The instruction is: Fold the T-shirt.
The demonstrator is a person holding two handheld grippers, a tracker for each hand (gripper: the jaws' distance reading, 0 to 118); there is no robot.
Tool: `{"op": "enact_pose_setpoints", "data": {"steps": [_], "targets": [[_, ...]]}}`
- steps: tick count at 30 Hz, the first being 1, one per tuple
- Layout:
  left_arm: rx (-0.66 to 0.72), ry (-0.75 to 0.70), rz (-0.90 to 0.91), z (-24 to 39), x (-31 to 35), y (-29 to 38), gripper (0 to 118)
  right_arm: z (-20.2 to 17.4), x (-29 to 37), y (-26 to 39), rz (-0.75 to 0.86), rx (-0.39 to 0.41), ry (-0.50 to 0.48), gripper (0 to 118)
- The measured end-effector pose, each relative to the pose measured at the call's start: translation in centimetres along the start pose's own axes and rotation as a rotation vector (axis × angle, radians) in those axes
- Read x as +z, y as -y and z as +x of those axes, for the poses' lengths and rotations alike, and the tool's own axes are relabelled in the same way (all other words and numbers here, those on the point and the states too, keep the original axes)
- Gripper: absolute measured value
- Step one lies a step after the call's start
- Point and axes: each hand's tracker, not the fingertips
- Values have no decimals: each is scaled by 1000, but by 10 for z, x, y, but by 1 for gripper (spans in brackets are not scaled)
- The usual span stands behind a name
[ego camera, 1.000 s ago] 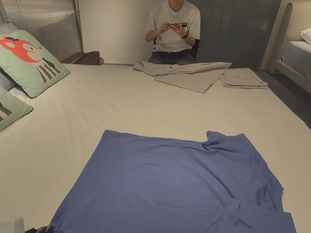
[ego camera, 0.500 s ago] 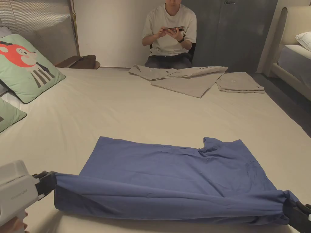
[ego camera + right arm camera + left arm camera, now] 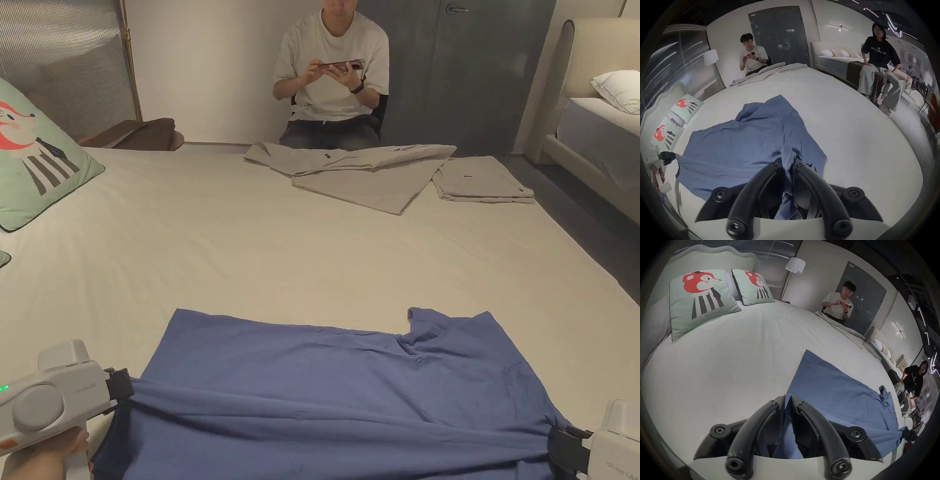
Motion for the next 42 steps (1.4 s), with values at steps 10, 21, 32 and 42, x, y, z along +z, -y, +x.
{"op": "enact_pose_setpoints", "data": {"steps": [10,21,32,42], "targets": [[-10,-33,-41,-10,-23,9,9,-6,-27,-7,-61,19,35,9],[-119,14,182,-6,69,29,103,-7,51,8,246,108,61,89],[-257,64,268,-3,136,80,0,-25,104,36,415,184,50,0],[-156,85,22,-46,102,56,67,-25,102,48,380,175,32,0]]}}
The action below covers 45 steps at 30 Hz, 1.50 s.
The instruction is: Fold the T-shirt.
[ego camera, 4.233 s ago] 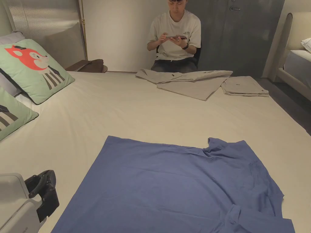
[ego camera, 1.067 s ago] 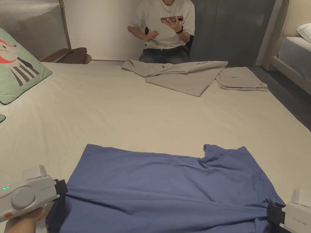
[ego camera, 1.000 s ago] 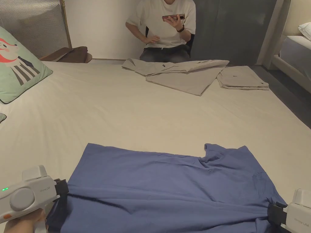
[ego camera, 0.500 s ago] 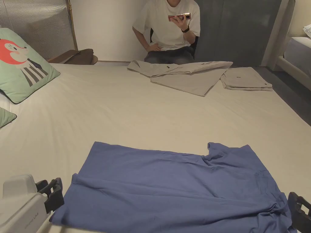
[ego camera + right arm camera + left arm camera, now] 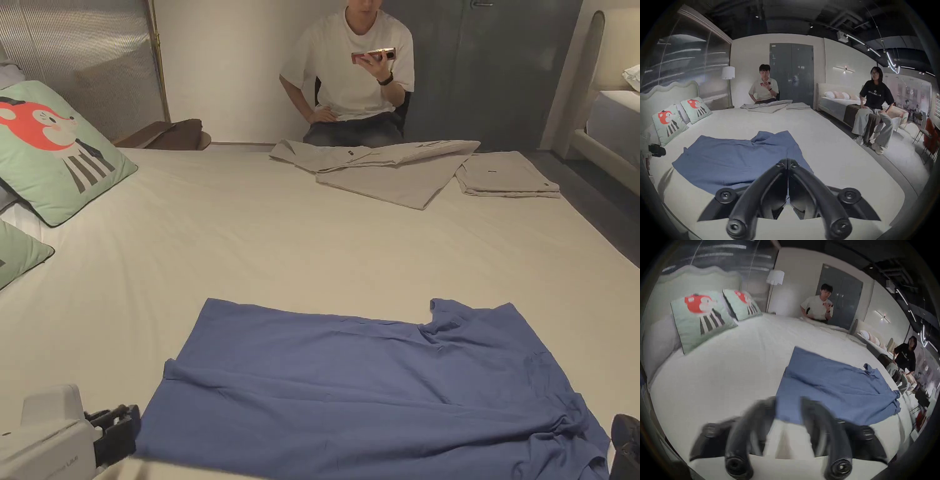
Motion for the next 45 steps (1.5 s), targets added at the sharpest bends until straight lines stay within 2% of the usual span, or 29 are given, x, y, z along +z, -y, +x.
{"op": "enact_pose_setpoints", "data": {"steps": [1,2,10,11,12,13,14,15,16,17,19,20,25,28,31,32,40,45], "targets": [[11,-8,-41,-5,-9,-2,82,1,-1,2,-4,1,0,0],[14,-26,-77,-8,-18,-4,87,0,-2,4,-11,8,4,0],[-18,-82,-239,5,-64,-6,87,3,-4,16,-69,2,17,0],[-25,-81,-243,15,-58,-2,83,3,-5,18,-75,5,17,0],[-34,-82,-243,21,-60,-1,74,0,-1,15,-81,10,16,0],[-44,-86,-243,26,-61,-1,59,-1,0,16,-88,11,19,0],[-60,-97,-245,31,-62,1,30,0,-2,17,-97,9,22,0],[-87,-120,-243,32,-65,2,11,1,-3,19,-103,6,25,0],[-100,-101,-242,35,-64,4,9,4,-7,28,-112,-1,38,1],[-100,-90,-246,37,-63,5,8,6,-10,32,-119,-5,53,20],[-114,-91,-236,41,-58,8,7,11,-19,35,-180,-16,73,84],[-117,-88,-228,42,-55,8,7,16,-26,38,-221,-30,72,106],[-87,-71,-200,31,-49,4,7,29,-57,45,-381,-56,53,100],[-83,-69,-194,38,-35,3,7,32,-73,51,-436,-64,18,73],[-86,-74,-194,37,-39,6,7,30,-79,53,-444,-54,-16,16],[-85,-75,-192,37,-39,7,7,29,-76,50,-431,-51,-23,11],[-19,-40,-175,26,-10,-2,6,40,-37,25,-377,-51,-89,8],[33,-45,-176,13,8,5,5,50,-7,9,-372,-60,-78,8]]}}
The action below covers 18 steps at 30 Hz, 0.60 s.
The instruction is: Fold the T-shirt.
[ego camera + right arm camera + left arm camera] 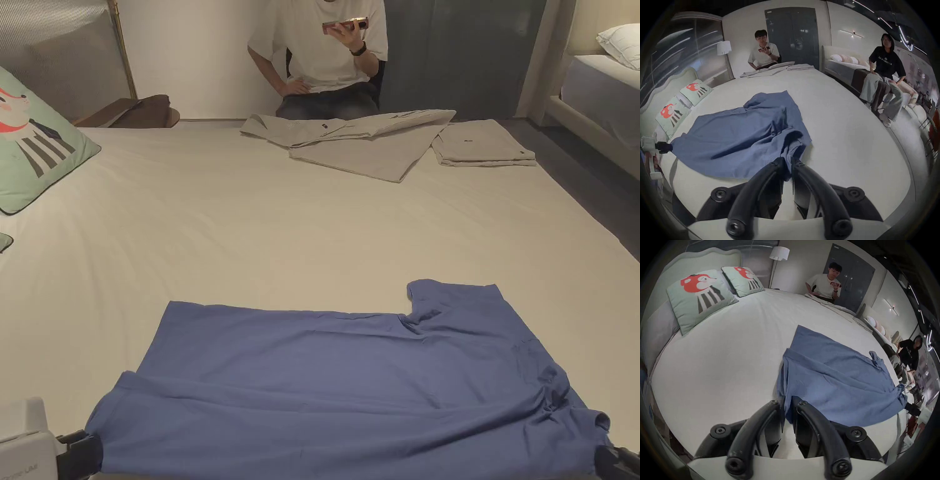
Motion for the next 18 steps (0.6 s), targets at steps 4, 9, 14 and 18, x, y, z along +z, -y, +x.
{"op": "enact_pose_setpoints", "data": {"steps": [4,9,14,18], "targets": [[46,2,-32,-13,17,25,5,10,16,14,-34,-18,13,8],[71,-28,-83,-20,31,68,5,7,29,34,-115,5,47,8],[115,-38,-105,-35,30,91,5,15,25,52,-146,-6,62,8],[89,-50,-92,-26,32,94,5,12,20,56,-159,27,84,8]]}}
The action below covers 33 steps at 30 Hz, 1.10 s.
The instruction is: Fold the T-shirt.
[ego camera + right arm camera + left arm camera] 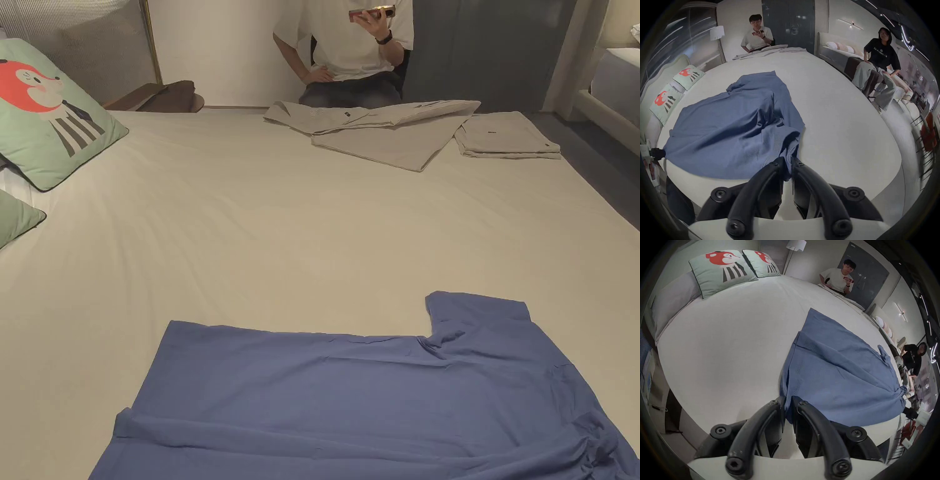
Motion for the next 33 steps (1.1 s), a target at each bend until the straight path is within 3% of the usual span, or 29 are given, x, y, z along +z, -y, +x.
{"op": "enact_pose_setpoints", "data": {"steps": [4,5,6,7,8,9,10,14,16,18,19,20,21,22,28,33], "targets": [[-38,-19,14,5,-5,3,7,0,-5,6,8,-9,1,8],[-43,-28,24,5,-4,3,17,3,-6,7,22,-13,-20,11],[-70,-46,62,6,-1,4,32,4,-3,7,47,-5,-68,19],[-90,-39,96,8,4,4,55,5,1,7,70,-18,-62,35],[-89,-27,125,14,12,4,85,4,6,4,111,-35,-48,63],[-91,-2,171,20,21,2,100,5,9,2,154,-38,-56,79],[-102,23,236,25,30,0,104,1,16,-3,209,-37,-42,83],[-184,10,438,48,48,-18,103,-22,39,-33,423,-5,22,82],[-216,34,515,71,60,-28,95,-36,47,-47,521,-3,16,81],[-219,59,567,85,67,-36,67,-55,58,-64,604,-11,-4,62],[-220,77,589,91,70,-41,48,-62,60,-70,637,-10,-20,45],[-226,90,607,90,66,-43,22,-68,61,-75,642,-18,-20,19],[-223,97,621,95,66,-47,5,-72,59,-81,654,-13,-28,3],[-221,98,631,100,66,-52,1,-78,59,-85,679,-12,-28,0],[-260,150,623,118,58,-86,1,-94,52,-103,680,15,-70,0],[-237,193,487,117,17,-136,1,-98,40,-107,656,12,-80,0]]}}
